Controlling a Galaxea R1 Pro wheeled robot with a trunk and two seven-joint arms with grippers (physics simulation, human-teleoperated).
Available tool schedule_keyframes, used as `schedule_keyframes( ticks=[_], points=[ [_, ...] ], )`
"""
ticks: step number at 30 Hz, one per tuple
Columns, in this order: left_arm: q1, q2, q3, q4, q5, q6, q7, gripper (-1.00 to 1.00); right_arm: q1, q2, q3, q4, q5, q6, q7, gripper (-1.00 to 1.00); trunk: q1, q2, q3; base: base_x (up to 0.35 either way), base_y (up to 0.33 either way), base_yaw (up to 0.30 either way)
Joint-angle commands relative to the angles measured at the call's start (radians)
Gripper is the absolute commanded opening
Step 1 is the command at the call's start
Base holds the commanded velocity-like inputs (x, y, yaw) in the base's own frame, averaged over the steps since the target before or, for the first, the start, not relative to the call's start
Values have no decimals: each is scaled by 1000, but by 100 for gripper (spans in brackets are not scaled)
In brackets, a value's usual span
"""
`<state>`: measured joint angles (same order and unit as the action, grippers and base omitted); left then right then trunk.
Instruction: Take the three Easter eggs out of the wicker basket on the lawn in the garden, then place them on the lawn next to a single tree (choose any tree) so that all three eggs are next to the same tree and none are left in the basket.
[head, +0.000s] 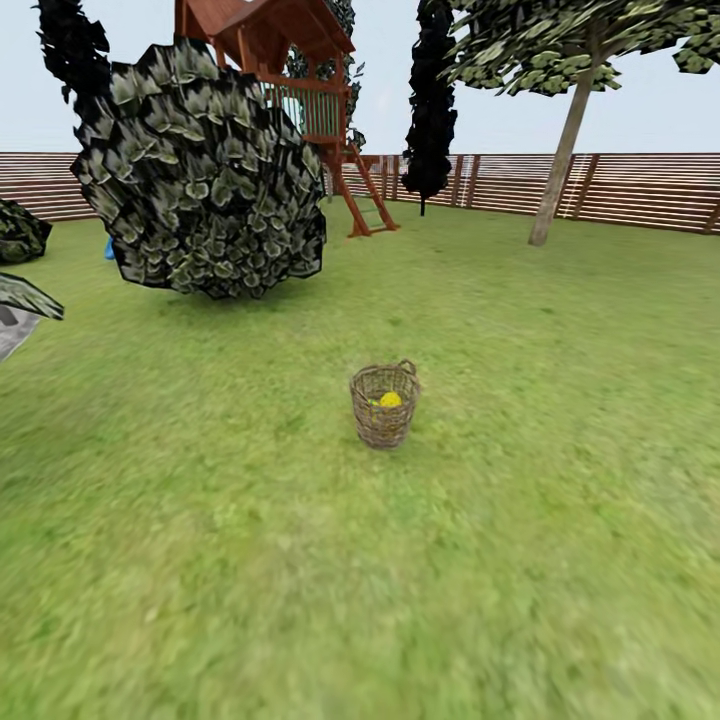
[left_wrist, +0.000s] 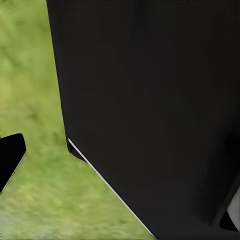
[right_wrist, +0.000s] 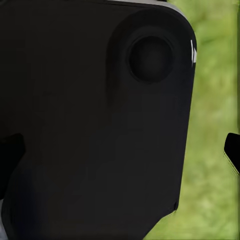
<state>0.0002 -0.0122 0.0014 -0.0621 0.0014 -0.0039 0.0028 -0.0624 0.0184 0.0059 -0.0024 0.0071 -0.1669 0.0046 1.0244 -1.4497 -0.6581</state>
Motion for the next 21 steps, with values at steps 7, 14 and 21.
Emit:
schedule_keyframes(
  ticks=[7, 14, 21],
  points=[
    [0, 0, 0, -1, 0, -1, 0, 100, -1, 0, 0, 1, 0, -3, 0, 100, 1, 0, -1, 340, 0, 0],
    [0, 0, 0, -1, 0, 0, 0, 100, -1, -2, 0, -1, -5, -3, 0, 100, 1, 0, -1, 340, 0, 0],
    [0, 0, 0, -1, 0, 0, 0, 100, -1, -3, -1, -2, -6, -3, 0, 100, 1, 0, -1, 340, 0, 0]
  ],
)
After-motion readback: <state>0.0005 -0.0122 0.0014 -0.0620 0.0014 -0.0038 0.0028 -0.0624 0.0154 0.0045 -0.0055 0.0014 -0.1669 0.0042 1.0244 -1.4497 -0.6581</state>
